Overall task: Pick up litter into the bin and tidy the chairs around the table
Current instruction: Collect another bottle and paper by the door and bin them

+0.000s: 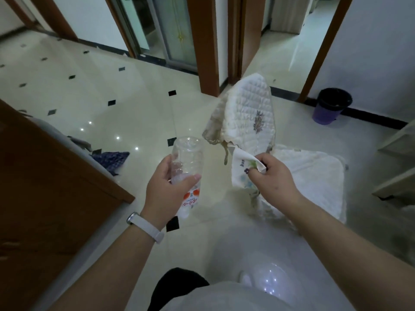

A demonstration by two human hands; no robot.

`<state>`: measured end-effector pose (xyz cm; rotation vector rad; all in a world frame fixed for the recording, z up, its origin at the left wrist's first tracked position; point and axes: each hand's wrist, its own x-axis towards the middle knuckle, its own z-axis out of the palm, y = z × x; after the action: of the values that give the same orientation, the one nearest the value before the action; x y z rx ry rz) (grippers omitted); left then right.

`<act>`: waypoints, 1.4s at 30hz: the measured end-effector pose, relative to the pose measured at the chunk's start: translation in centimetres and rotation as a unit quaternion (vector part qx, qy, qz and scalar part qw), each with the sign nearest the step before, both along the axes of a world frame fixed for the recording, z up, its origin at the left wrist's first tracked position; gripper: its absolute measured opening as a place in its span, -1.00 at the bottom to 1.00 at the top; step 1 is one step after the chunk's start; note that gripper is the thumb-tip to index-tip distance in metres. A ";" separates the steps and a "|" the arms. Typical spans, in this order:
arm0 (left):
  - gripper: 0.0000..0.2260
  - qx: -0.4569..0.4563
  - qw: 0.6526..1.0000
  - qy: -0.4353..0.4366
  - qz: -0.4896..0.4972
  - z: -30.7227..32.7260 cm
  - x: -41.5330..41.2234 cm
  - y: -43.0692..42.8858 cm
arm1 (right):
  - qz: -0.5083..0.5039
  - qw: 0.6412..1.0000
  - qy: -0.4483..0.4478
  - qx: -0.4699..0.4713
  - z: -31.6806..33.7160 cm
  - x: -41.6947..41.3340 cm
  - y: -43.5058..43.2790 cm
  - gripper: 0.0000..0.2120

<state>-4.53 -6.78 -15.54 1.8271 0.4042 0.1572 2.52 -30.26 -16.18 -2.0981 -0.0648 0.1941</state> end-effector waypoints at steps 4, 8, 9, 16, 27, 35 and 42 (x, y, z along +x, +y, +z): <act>-0.43 -0.018 1.000 0.011 0.006 -2.1 4.7 3.8 | -0.012 1.000 0.007 -0.009 -0.8 4.5 3.5 -0.92; -0.37 -0.039 0.999 0.010 -0.003 -4.1 11.6 9.5 | -0.035 0.999 0.008 -0.036 -1.4 10.5 8.7 -0.91; -0.36 -0.042 0.999 0.009 -0.008 -4.5 13.4 11.1 | -0.043 0.998 0.004 -0.046 -1.3 12.0 10.3 -0.92; -0.35 -0.042 0.998 0.013 -0.038 -4.8 24.0 22.4 | -0.074 0.993 -0.008 -0.090 0.3 20.8 20.5 -0.96; -0.45 -0.058 0.992 0.013 -0.113 -4.8 37.5 25.7 | -0.147 0.987 0.002 -0.063 -0.6 30.7 24.0 -0.92; -0.49 -0.024 0.991 0.062 -0.114 -6.0 49.6 25.6 | -0.176 0.984 0.023 0.007 -4.8 44.8 23.4 -0.97; -0.51 0.019 0.983 0.074 -0.166 -4.5 64.4 20.8 | -0.225 0.973 0.024 0.032 -4.2 57.7 18.6 -0.93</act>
<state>59.89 14.05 -19.99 1.9218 0.1938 -0.2032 60.21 -11.66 -20.36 -1.9850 0.4261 -0.0319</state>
